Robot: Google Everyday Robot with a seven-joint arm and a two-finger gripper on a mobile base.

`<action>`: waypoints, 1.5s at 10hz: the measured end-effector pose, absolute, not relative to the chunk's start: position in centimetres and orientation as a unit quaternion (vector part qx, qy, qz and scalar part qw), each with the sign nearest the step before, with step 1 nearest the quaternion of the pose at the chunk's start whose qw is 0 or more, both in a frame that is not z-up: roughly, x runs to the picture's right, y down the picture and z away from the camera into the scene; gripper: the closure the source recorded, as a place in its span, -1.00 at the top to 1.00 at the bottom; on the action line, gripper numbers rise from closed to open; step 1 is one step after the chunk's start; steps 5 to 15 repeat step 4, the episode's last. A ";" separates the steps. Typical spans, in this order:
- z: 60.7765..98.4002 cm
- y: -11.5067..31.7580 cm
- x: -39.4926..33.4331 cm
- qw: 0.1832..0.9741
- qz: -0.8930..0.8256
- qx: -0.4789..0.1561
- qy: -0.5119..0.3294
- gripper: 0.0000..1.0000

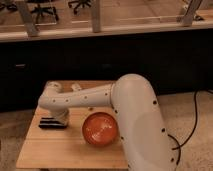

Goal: Push the eraser across the table

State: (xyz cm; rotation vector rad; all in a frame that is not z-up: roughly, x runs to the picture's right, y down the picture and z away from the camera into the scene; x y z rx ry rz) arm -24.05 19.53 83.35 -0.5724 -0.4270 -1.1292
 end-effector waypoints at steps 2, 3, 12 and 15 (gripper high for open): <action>83.4 19.6 -24.3 0.784 -0.526 -0.262 -0.200 -0.97; 83.4 19.5 -24.2 0.784 -0.527 -0.262 -0.199 -0.97; 83.3 19.5 -24.2 0.784 -0.527 -0.262 -0.199 -0.97; 83.3 19.5 -24.2 0.784 -0.527 -0.262 -0.199 -0.97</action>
